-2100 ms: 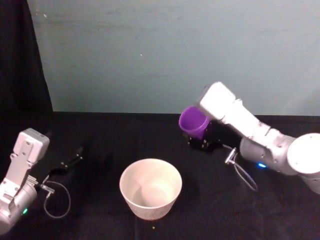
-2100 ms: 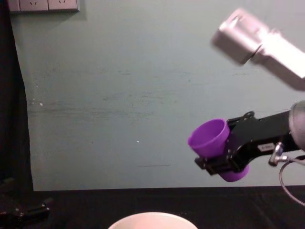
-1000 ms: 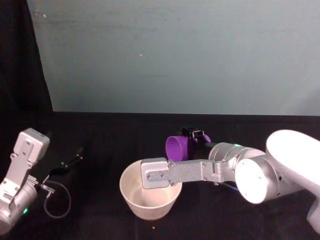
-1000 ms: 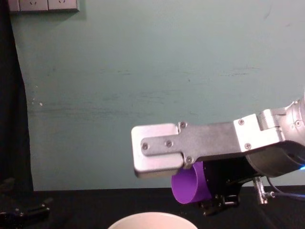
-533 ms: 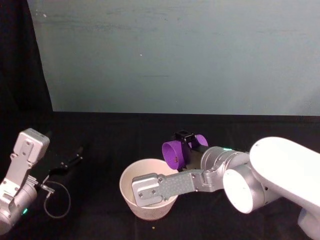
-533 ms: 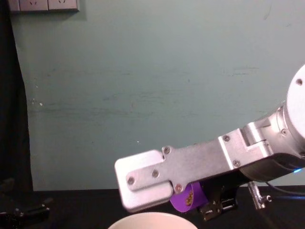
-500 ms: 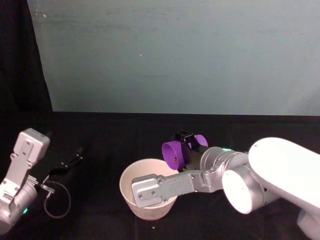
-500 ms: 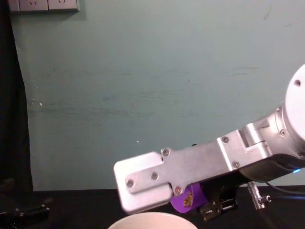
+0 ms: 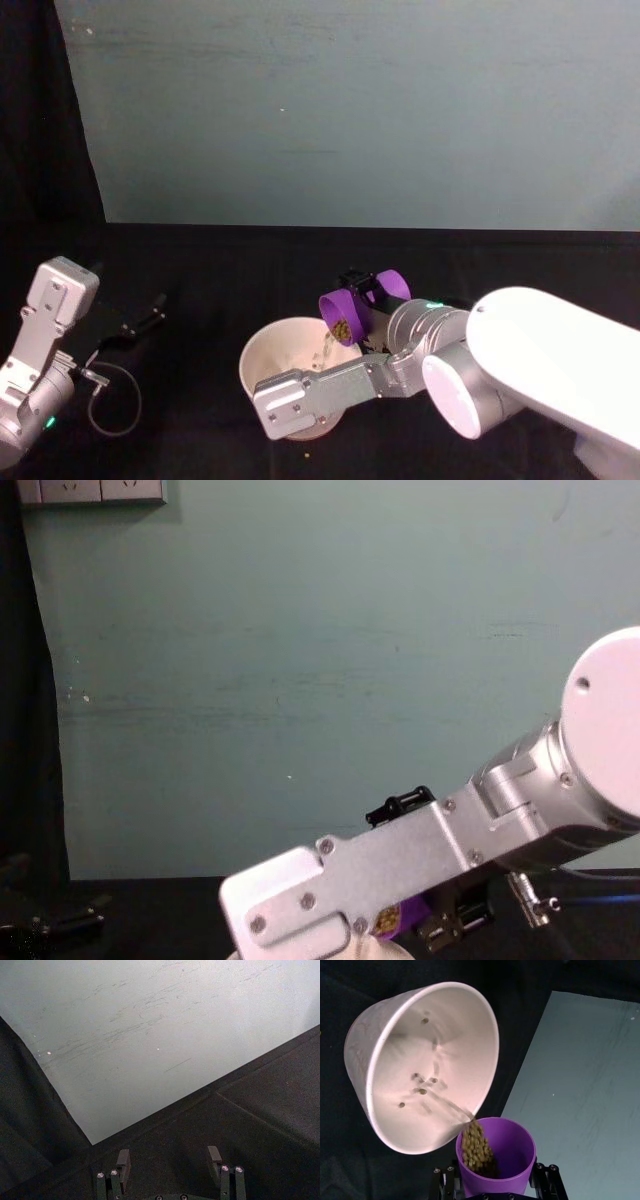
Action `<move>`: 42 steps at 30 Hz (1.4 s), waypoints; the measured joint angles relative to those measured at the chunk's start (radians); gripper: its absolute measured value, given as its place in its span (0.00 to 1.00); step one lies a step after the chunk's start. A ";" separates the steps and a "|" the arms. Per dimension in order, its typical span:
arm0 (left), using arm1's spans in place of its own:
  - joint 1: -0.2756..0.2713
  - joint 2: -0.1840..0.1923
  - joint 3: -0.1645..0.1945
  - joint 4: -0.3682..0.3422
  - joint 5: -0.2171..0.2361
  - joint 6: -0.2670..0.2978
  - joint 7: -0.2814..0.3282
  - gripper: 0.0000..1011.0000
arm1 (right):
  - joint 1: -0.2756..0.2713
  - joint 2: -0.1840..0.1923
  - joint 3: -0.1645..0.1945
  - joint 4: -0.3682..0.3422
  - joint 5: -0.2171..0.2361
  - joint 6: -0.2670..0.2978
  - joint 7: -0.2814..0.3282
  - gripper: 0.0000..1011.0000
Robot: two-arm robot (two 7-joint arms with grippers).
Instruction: Pick up the cup and pour the mung beans from the cup into the bowl.
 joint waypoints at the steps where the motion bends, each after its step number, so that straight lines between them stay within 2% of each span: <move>1: 0.000 0.000 0.000 0.000 0.000 0.000 0.000 0.99 | 0.002 -0.002 -0.003 0.001 -0.007 -0.001 0.004 0.73; 14: 0.000 0.000 0.000 0.000 0.000 0.000 0.000 0.99 | 0.023 -0.028 -0.056 0.013 -0.130 -0.008 0.058 0.73; 19: 0.000 0.000 0.000 0.000 0.000 0.000 0.000 0.99 | 0.035 -0.031 -0.090 0.013 -0.201 -0.009 0.075 0.73; 22: 0.000 0.000 0.000 0.000 0.000 0.000 0.000 0.99 | 0.050 -0.033 -0.130 0.009 -0.281 -0.008 0.097 0.73; 27: 0.000 0.000 0.000 0.000 0.000 0.000 0.000 0.99 | 0.062 -0.036 -0.161 0.003 -0.350 -0.009 0.119 0.73; 32: 0.000 0.000 0.000 0.000 0.000 0.000 0.000 0.99 | 0.061 -0.037 -0.166 -0.005 -0.380 -0.016 0.128 0.73; 37: 0.000 0.000 0.000 0.000 0.000 0.000 0.000 0.99 | 0.049 -0.038 -0.152 -0.009 -0.382 -0.018 0.128 0.73; 40: 0.000 0.000 0.000 0.000 0.000 0.000 0.000 0.99 | 0.034 -0.034 -0.129 -0.015 -0.366 -0.017 0.117 0.73; 42: 0.000 0.000 0.000 0.000 0.000 0.000 0.000 0.99 | 0.010 -0.025 -0.089 -0.025 -0.323 -0.010 0.089 0.73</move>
